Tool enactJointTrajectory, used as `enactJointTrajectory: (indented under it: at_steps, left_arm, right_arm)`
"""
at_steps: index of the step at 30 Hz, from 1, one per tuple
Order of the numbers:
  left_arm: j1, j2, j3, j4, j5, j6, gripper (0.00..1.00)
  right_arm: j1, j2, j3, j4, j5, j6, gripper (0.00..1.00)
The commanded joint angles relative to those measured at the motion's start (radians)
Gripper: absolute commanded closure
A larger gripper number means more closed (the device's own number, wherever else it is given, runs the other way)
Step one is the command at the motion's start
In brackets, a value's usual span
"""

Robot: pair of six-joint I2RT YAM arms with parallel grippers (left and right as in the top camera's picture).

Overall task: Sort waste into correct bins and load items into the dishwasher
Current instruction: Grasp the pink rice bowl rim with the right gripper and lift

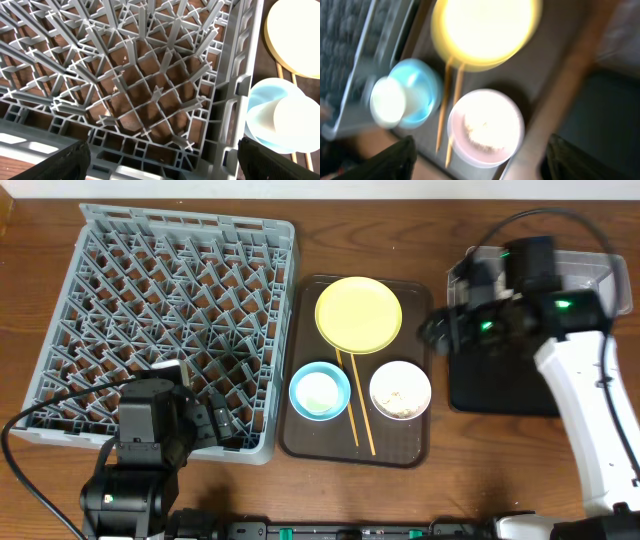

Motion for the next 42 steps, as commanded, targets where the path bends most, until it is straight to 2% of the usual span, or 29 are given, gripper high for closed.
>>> enactJointTrajectory:
  at_steps: [1, 4, 9, 12, 13, 21, 31, 42]
  left_arm:
    - [0.004, -0.001, 0.02, -0.001, -0.005, -0.013, 0.06]
    - [0.004, -0.001, 0.02, -0.001, -0.005, -0.013, 0.06]
    - [0.004, -0.001, 0.02, -0.002, -0.005, -0.013, 0.06]
    - [0.004, -0.001, 0.02, -0.002, -0.005, -0.013, 0.06]
    - [0.004, -0.001, 0.02, -0.002, -0.005, -0.013, 0.06]
    - [0.004, -0.001, 0.02, -0.006, -0.005, -0.013, 0.06]
    - [0.004, -0.001, 0.02, -0.008, -0.005, -0.013, 0.06]
    - [0.004, -0.001, 0.02, -0.008, -0.005, -0.013, 0.06]
  right_arm:
    - [0.134, 0.027, -0.031, -0.051, -0.01, -0.1, 0.25]
    - [0.26, 0.033, -0.097, -0.025, 0.096, -0.069, 0.29]
    - [0.368, 0.033, -0.217, 0.093, 0.188, 0.044, 0.33]
    - [0.402, 0.033, -0.293, 0.188, 0.191, 0.093, 0.37]
    - [0.422, 0.033, -0.351, 0.263, 0.191, 0.109, 0.45]
    - [0.465, 0.034, -0.531, 0.51, 0.192, 0.179, 0.57]
    - [0.472, 0.034, -0.624, 0.618, 0.254, 0.252, 0.68]
    - [0.477, 0.034, -0.644, 0.639, 0.259, 0.253, 0.72]
